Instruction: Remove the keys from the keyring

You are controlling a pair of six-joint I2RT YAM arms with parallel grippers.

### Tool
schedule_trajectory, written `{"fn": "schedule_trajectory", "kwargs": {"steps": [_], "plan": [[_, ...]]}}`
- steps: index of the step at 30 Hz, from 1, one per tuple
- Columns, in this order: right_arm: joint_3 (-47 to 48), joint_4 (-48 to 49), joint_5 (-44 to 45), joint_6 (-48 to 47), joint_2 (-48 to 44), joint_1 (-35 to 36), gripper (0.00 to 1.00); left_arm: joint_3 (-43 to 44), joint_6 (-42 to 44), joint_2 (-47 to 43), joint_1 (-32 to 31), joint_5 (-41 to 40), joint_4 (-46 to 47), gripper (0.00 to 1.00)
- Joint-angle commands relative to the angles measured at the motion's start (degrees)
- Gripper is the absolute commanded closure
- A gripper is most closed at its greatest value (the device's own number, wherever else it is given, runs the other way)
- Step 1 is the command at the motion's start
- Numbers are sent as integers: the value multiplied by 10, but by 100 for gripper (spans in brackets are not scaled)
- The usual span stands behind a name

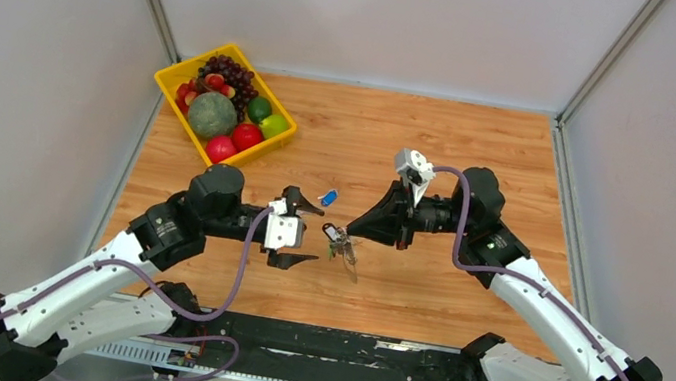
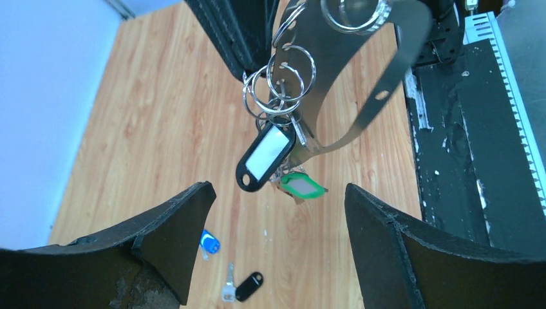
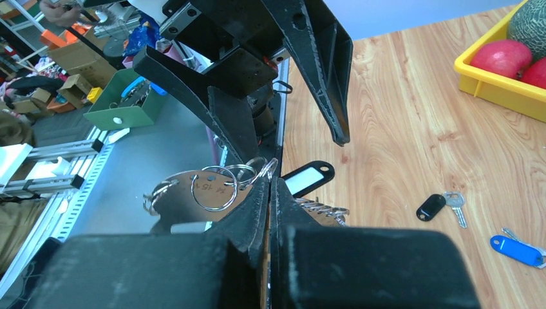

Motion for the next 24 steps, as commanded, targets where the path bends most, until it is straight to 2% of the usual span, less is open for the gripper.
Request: {"fn": "schedule_trajectory", "kwargs": {"steps": [1,4,11,13,15,16,18,20,22,23,24], "plan": [[31,40,-27,10,-6,-4,100,-11,46,-17,1,53,46,18],[33,43,-29,13,-3,-4,100,-10,58,-12,1,99,44,28],[38,59,-37,29,1,-4,100,-10,52,11,1,110,54,31],[38,64,-39,33,3,-4,100,-10,43,16,1,109,65,37],[38,68,-40,37,5,-4,100,-8,41,19,1,105,67,50],[38,70,-41,39,5,-4,100,-7,41,19,1,101,68,60],[37,73,-42,41,5,-4,100,-7,40,18,1,88,71,70],[35,75,-42,43,4,-4,100,-8,37,14,1,78,76,76],[34,77,-42,46,4,-4,100,-13,30,8,1,71,87,74],[34,79,-42,47,4,-4,100,-17,28,5,1,70,95,61],[34,80,-42,47,4,-4,100,-19,26,4,1,71,98,53]]}}
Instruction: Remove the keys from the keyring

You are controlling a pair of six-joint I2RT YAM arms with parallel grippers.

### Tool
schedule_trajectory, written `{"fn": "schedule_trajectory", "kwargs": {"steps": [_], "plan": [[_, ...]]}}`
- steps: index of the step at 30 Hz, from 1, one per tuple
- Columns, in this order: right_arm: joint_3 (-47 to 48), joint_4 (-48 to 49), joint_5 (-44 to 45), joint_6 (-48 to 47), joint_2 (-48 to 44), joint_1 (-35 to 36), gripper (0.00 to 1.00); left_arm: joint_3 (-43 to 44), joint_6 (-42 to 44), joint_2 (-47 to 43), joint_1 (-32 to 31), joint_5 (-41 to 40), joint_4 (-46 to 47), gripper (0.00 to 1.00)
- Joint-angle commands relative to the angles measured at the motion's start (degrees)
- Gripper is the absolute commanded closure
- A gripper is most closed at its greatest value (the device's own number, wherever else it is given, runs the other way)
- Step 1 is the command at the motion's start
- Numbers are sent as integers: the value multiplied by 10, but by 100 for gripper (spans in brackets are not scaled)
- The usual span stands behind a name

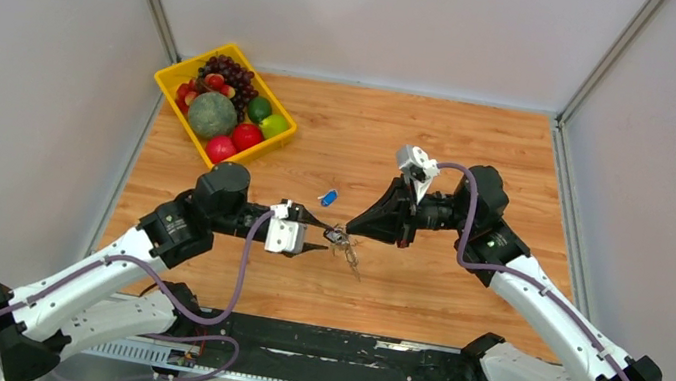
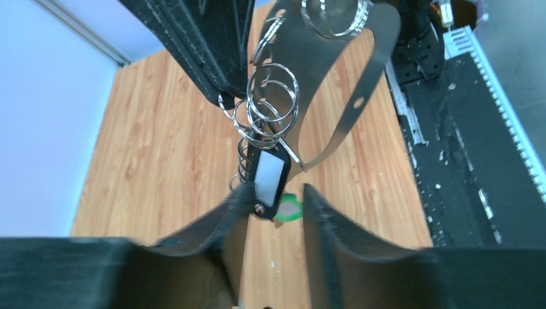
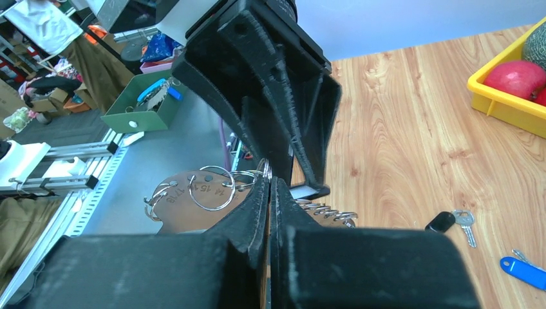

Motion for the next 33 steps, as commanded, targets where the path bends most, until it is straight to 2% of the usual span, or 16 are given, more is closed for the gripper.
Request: {"fn": "schedule_trajectory", "kwargs": {"steps": [1,3,4,14,19,21,22,23,24,26,33], "plan": [[24,43,-15,13,-2,-3,100,-11,-10,-16,0,0,45,39],[26,45,-15,15,0,-3,100,-19,-15,-23,0,-1,56,29],[27,46,-15,16,1,-3,100,-21,-14,-25,0,-3,59,28],[22,87,-20,47,7,-3,100,-22,-33,-5,0,-8,84,43],[14,112,-22,68,9,-3,100,-24,-37,1,0,-14,91,46],[12,116,-23,71,9,-3,100,-23,-36,3,0,-15,88,56],[11,116,-22,71,9,-3,100,-20,-33,5,0,-15,82,69],[10,116,-22,72,8,-3,100,-19,-32,6,0,-20,79,76],[10,117,-21,72,8,-3,100,-15,-29,4,0,-24,72,89],[8,116,-21,72,6,-3,100,-11,-25,0,0,-40,62,99],[-2,112,-17,72,-1,-13,100,-18,-17,-41,0,-71,44,100]]}}
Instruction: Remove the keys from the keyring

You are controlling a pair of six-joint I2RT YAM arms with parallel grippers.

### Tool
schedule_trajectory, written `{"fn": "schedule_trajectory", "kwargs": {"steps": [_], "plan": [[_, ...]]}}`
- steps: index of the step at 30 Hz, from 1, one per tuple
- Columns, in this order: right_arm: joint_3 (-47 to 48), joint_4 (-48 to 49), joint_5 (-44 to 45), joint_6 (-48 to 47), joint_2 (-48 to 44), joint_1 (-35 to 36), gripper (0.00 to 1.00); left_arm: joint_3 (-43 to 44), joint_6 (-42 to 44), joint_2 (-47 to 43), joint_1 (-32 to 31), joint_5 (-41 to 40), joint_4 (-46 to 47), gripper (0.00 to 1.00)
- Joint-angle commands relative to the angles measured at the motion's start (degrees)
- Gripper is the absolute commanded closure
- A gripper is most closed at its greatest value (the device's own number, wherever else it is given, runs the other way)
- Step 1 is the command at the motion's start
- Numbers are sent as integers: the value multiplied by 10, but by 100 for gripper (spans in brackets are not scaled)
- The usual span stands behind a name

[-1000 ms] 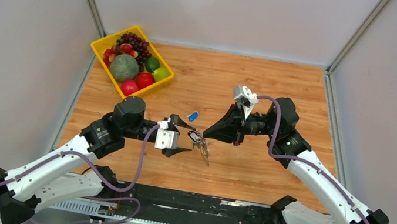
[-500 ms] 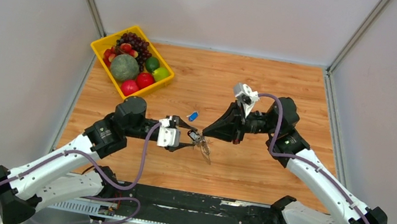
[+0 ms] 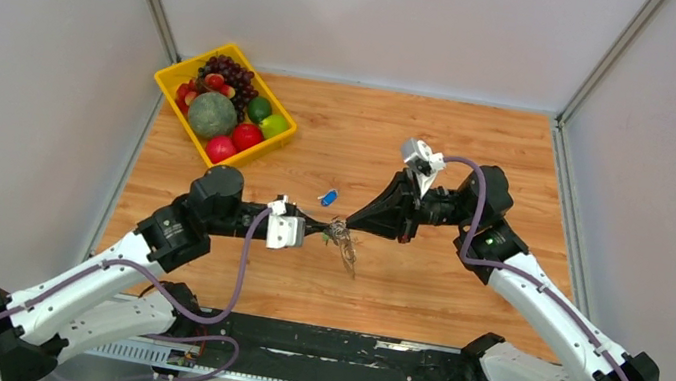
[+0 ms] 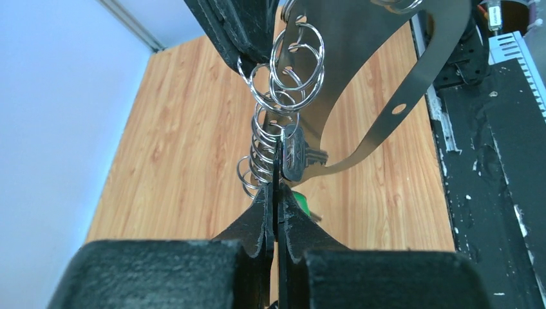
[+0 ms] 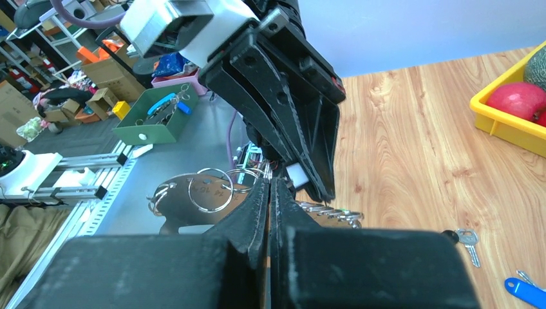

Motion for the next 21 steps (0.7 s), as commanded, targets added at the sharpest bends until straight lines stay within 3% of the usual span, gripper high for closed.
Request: {"fn": "schedule_trajectory", "kwargs": {"steps": [1,21], "plan": [[-2,33,-5,11,-11,-9,100,6,10,-34,0,-18,-9,100],[0,20,-7,-5,-6,-12,100,5,-5,-68,0,-40,-19,100]]}}
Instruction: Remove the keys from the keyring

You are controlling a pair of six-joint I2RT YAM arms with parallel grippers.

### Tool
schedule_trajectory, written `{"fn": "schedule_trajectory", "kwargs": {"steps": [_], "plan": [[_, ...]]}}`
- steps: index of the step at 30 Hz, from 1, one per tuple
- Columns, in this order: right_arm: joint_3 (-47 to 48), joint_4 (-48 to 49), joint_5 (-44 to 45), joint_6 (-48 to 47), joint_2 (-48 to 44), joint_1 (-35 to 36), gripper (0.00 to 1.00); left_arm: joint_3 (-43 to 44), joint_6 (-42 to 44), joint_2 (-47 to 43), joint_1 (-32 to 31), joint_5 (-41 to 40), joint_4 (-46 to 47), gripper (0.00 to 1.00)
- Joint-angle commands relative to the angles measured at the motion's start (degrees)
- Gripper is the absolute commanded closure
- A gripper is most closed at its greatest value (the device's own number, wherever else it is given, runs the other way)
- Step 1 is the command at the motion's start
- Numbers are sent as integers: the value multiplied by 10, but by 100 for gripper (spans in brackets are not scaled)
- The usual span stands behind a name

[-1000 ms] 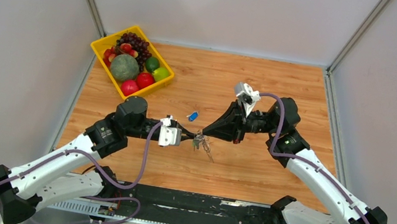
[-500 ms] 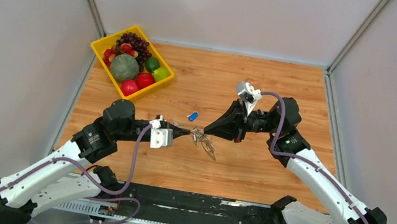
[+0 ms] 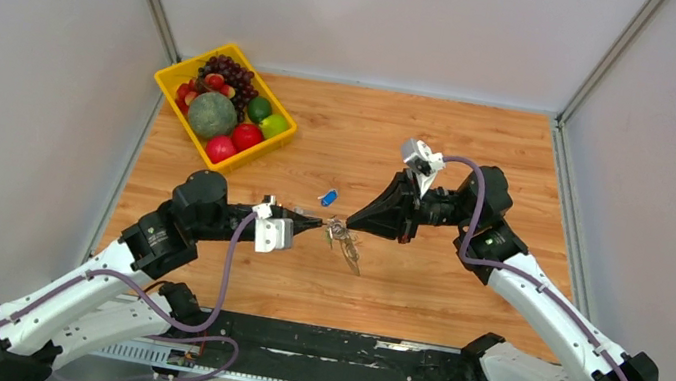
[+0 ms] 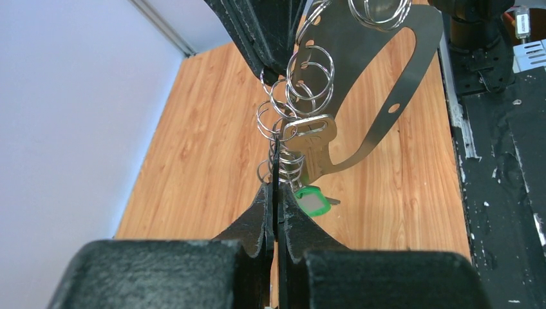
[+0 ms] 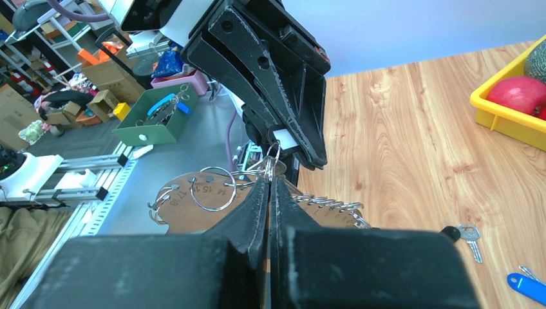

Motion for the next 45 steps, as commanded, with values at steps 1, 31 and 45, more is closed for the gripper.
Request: {"fn": "schedule_trajectory", "kwargs": {"steps": [1,31,45], "plan": [[5,20,-5,-12,-7,-3,100,5,-5,-8,1,7,-5,100],[17,17,5,-37,18,26,100,27,21,25,-12,35,-34,100],[9,-6,4,-55,4,37,100,28,6,6,-12,-30,-38,100]]}}
